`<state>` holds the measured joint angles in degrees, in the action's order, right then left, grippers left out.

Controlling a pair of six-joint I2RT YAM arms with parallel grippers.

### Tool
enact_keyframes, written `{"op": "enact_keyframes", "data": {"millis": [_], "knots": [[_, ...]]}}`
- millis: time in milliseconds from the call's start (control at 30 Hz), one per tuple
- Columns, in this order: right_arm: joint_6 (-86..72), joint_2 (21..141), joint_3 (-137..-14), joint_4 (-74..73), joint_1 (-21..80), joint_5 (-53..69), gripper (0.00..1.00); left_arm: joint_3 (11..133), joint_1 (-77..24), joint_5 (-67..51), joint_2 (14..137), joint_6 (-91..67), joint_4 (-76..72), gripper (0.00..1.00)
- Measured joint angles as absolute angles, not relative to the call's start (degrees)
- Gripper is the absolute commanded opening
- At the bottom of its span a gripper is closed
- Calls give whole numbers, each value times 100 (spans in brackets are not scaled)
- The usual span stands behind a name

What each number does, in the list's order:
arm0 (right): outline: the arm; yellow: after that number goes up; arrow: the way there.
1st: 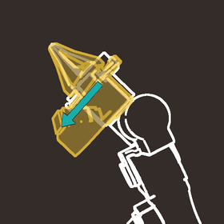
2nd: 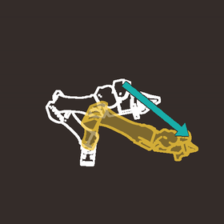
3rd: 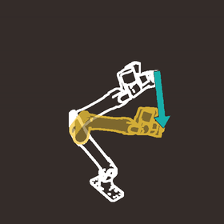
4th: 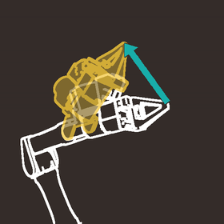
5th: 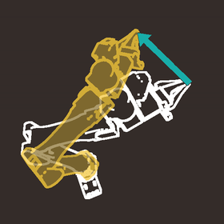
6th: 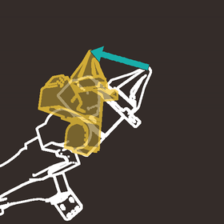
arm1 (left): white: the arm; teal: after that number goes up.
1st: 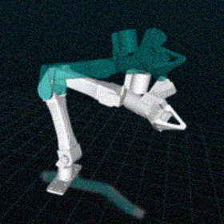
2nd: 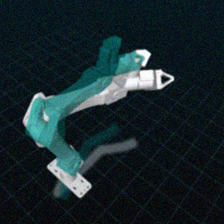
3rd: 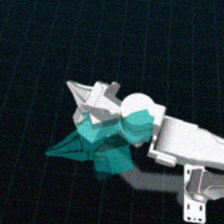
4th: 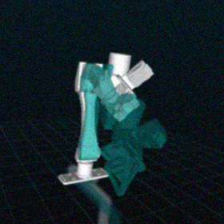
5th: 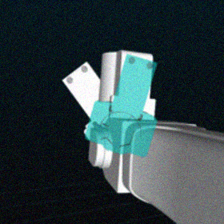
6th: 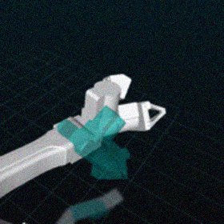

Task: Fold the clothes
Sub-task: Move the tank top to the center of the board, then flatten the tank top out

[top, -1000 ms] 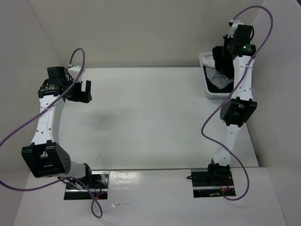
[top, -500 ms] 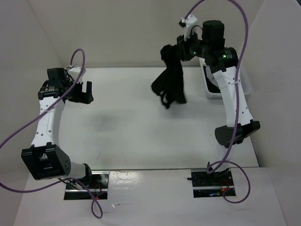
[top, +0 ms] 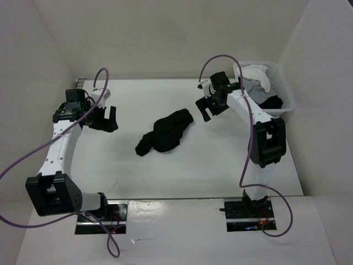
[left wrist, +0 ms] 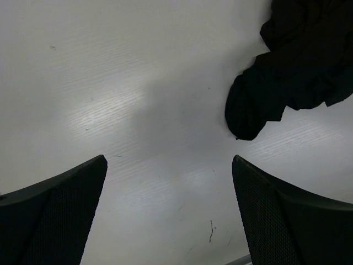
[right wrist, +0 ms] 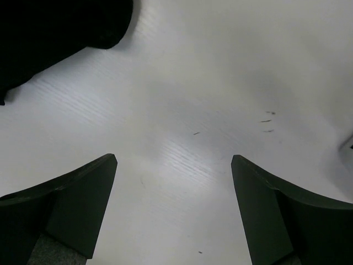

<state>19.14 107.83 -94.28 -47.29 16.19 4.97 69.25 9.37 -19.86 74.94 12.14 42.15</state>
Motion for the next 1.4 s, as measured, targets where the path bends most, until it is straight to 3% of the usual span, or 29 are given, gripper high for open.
{"op": "enact_keyframes", "data": {"millis": [167,367,533,833,900,1000,1067,1100,1233,1400], "knots": [[1909,10827,-9179,-4718,2005,672,93,6921,316,-1997,8034,1229,4160,98],[1905,11017,-9413,-4663,2602,836,93,6910,-565,-1863,8910,1179,3916,87],[1890,11146,-9428,-4659,2523,749,93,6910,-1238,-1828,9483,1109,3581,82],[1890,11142,-9413,-4670,2394,443,93,6910,-1527,-2093,10049,996,3133,71],[1890,11142,-9413,-4668,2394,399,93,6910,-1581,-2145,10221,985,3105,66],[1890,11139,-9406,-4668,2394,353,93,6910,-1651,-2213,10403,897,3065,36],[1890,11139,-9406,-4668,2370,338,93,6930,-1682,-2215,10464,884,3063,5],[1890,11139,-9406,-4668,2368,336,93,6984,-1684,-2193,10477,858,3098,0],[1890,11120,-9371,-4633,2331,320,93,7771,-1535,-2082,10479,858,3575,0],[1850,11102,-9312,-4619,2285,340,93,10088,-1120,-1929,10390,906,4193,4]]}}
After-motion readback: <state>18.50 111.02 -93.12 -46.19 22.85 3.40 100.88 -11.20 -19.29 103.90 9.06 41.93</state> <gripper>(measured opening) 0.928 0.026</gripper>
